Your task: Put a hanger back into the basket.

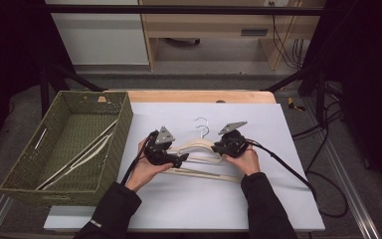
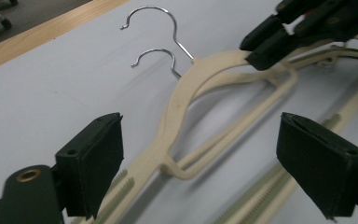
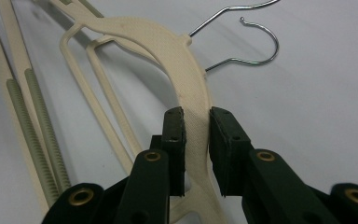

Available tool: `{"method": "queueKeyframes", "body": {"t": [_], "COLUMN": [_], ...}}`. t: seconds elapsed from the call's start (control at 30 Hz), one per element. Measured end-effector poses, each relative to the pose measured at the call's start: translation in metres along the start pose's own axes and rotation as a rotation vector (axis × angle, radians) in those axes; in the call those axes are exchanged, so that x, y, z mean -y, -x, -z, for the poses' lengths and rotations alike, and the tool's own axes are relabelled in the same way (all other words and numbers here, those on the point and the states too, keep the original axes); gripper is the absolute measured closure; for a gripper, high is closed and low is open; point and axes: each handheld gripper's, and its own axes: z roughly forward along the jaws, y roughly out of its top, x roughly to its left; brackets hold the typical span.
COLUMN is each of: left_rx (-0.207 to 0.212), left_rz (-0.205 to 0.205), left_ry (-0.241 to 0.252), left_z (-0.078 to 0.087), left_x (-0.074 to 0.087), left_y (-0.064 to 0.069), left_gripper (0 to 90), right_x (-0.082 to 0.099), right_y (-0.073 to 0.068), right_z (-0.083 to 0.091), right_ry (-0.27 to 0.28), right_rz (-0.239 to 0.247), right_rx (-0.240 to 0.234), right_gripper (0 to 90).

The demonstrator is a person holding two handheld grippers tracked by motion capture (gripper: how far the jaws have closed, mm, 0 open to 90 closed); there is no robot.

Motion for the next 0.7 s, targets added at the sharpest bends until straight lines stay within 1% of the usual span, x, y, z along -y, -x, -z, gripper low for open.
{"method": "queueKeyframes", "body": {"t": [0.1, 0.13, 0.17, 0.2, 0.23, 0.27, 0.33, 0.4, 0.43, 0.47, 0.5, 0.53, 0.6, 0.63, 0.67, 0.7], "left_rx": [-0.006, -0.006, -0.01, -0.01, -0.014, -0.014, 0.008, 0.017, 0.022, 0.035, 0.043, 0.049, 0.049, 0.05, 0.042, 0.044], "left_rz": [0.0, 0.0, 0.013, 0.013, 0.009, 0.009, 0.006, -0.011, -0.025, -0.028, -0.036, -0.044, -0.043, -0.055, -0.062, -0.069], "left_ry": [-0.025, -0.025, -0.043, -0.043, -0.07, -0.07, -0.107, -0.133, -0.149, -0.142, -0.142, -0.136, -0.128, -0.137, -0.139, -0.146], "left_z": [-0.015, -0.015, -0.024, -0.024, -0.033, -0.033, -0.044, -0.051, -0.054, -0.056, -0.056, -0.056, -0.056, -0.055, -0.055, -0.054], "left_x": [-0.003, -0.003, -0.004, -0.004, -0.004, -0.004, -0.003, -0.002, -0.002, -0.003, -0.003, -0.004, -0.004, -0.004, -0.004, -0.005], "left_y": [-0.006, -0.006, -0.011, -0.011, -0.015, -0.015, -0.018, -0.019, -0.019, -0.018, -0.017, -0.016, -0.014, -0.014, -0.013, -0.013], "left_gripper": [19.7, 20.6, 22.8, 24.7, 26.4, 29.8, 31.6, 35.4, 38.5, 41.3, 46.8, 50.9, 59.6, 64.3, 71.5, 71.5], "right_x": [0.0, -0.001, -0.001, -0.001, -0.001, -0.001, -0.001, -0.001, 0.0, 0.0, 0.0, 0.0, 0.0, 0.0, 0.001, 0.001], "right_y": [0.0, -0.001, -0.001, -0.001, -0.002, -0.002, -0.002, -0.002, -0.003, -0.002, -0.002, -0.003, -0.004, -0.005, -0.005, -0.005], "right_z": [0.003, 0.004, 0.005, 0.005, 0.005, 0.005, 0.006, 0.006, 0.005, 0.006, 0.006, 0.006, 0.006, 0.006, 0.007, 0.007], "right_ry": [0.011, 0.012, 0.016, 0.016, 0.028, 0.028, 0.029, 0.032, 0.034, 0.03, 0.035, 0.038, 0.031, 0.035, 0.034, 0.034], "right_rz": [0.007, 0.004, -0.003, -0.003, 0.002, 0.002, 0.001, -0.002, 0.0, 0.007, 0.016, 0.014, 0.006, 0.002, 0.021, 0.021], "right_rx": [-0.006, -0.006, -0.004, -0.004, -0.008, -0.008, -0.006, -0.007, -0.01, -0.01, -0.011, -0.012, -0.013, -0.012, -0.014, -0.014], "right_gripper": [77.0, 77.1, 77.1, 77.1, 77.2, 77.2, 77.2, 77.3, 77.2, 77.3, 77.2, 77.2, 77.2, 77.2, 77.1, 77.1]}}
